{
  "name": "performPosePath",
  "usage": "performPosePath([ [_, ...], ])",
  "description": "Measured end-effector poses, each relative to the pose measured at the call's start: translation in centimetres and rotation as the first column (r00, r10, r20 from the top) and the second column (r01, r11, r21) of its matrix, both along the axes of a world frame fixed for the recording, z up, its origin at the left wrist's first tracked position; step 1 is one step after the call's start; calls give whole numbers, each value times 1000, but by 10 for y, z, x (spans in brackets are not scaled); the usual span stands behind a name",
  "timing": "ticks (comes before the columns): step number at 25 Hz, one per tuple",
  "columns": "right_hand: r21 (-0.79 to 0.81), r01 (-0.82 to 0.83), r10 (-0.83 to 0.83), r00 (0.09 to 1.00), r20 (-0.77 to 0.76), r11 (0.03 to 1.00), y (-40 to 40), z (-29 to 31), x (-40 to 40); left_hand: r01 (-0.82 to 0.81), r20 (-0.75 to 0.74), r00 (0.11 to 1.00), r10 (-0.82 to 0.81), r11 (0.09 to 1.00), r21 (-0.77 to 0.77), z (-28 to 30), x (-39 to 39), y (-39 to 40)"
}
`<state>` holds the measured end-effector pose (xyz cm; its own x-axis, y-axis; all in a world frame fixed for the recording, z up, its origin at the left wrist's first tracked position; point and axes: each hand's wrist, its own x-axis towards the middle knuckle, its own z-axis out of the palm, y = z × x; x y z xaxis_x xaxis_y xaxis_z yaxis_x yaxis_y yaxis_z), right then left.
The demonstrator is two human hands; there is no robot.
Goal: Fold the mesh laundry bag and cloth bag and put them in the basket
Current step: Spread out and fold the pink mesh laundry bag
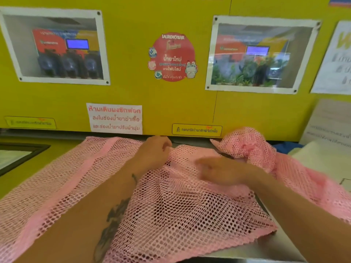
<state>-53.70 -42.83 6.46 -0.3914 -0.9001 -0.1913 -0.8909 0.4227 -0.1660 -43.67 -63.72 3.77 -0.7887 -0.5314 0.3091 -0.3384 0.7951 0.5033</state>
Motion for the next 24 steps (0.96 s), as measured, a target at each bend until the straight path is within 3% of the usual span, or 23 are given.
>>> performPosePath([
  [3, 139, -48, 44, 999, 28, 989, 11, 5, 9, 72, 221, 972, -75, 997, 23, -17, -10, -3],
  [7, 197, 6, -24, 996, 87, 980, 30, 39, -2, 31, 487, 873, 14, 996, -83, -23, -17, -5],
  [9, 76, 85, -94, 989, 117, 993, 19, 43, -18, 27, 561, 827, -19, 1000, -6, -16, -20, -5],
  [11, -150, 227, -216, 973, 84, 962, -4, 31, -40, 21, 647, 759, -72, 996, 87, -8, -24, -3],
  [13, -228, 255, -250, 967, 48, 940, -26, 13, -55, -2, 717, 689, -108, 989, 151, -2, -25, -2],
  [16, -72, 164, -169, 983, -71, 984, -48, -11, -63, -35, 738, 658, -152, 972, 231, 6, -22, 4],
  [20, -14, 195, -195, 980, -38, 981, -57, -3, -61, 12, 748, 636, -188, 972, 234, 13, -18, 2],
  [22, -161, 175, -206, 957, -202, 971, -59, 3, -56, 64, 709, 687, -162, 985, 163, 8, -18, -1],
  [24, -375, 121, -287, 857, -427, 919, -63, 1, -60, 125, 538, 834, -122, 992, 31, -4, -20, -7],
])
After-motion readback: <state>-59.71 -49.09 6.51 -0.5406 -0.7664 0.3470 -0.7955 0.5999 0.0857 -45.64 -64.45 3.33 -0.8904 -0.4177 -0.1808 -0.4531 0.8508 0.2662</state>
